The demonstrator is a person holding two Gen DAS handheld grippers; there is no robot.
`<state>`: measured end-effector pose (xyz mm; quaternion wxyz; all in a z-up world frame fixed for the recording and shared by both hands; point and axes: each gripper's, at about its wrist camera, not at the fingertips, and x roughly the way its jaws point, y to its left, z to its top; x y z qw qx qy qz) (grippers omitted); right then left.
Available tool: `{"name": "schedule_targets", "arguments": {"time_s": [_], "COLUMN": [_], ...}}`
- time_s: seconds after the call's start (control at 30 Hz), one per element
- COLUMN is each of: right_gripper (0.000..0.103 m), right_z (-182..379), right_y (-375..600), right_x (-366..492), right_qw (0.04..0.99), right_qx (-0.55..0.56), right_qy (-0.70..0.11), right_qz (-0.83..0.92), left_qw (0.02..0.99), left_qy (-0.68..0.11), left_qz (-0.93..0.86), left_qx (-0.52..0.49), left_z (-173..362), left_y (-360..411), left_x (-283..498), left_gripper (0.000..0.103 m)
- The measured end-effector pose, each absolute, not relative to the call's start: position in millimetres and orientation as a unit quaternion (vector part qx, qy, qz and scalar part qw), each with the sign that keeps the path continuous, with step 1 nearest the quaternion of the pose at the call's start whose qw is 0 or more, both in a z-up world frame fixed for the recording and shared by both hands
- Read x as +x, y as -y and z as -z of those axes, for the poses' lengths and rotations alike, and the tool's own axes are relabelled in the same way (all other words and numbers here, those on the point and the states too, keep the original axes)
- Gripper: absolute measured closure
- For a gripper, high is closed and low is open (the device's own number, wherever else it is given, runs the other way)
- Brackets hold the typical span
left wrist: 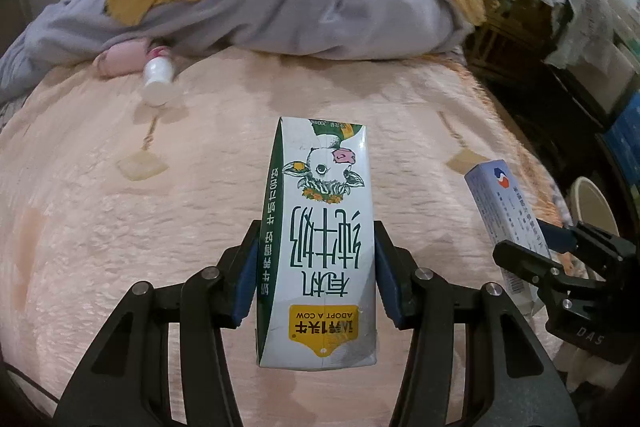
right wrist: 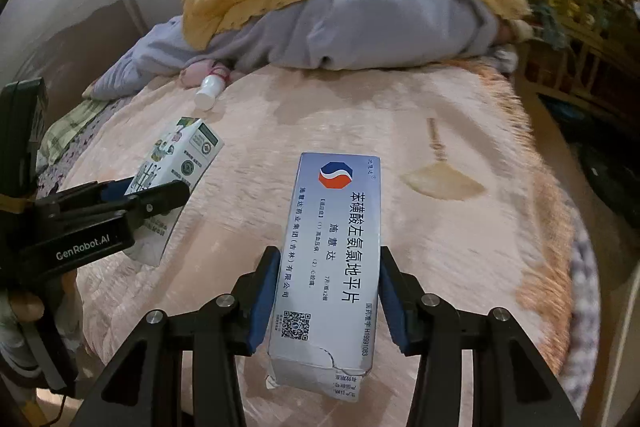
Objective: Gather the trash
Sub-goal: 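Carry the milk carton and medicine box over the white bucket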
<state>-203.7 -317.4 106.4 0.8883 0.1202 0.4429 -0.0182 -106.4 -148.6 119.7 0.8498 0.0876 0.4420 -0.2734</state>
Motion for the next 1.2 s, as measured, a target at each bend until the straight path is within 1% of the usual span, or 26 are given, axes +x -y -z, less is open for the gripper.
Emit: {"name": "schedule_targets", "arguments": {"time_s": [0.47, 1.2], "right_gripper": [0.057, 0.057], "right_z": [-125, -129], "right_y": [376, 483], "right_x": [-270, -373], "right_qw": [0.893, 0.878], "right_qx": [0.145, 0.185], "right_qy": [-0.417, -0.396], "right_qz": [0.084, 0.193], "left_qw": [0.834, 0.795], "left_qy": [-0.423, -0.398], "left_qz": [0.330, 0.426], "left_qx": [0.126, 0.169], "left_z": [-139, -156], "left_y": [213, 333], "left_x": [-150, -220], "left_gripper": [0.054, 0.054]}}
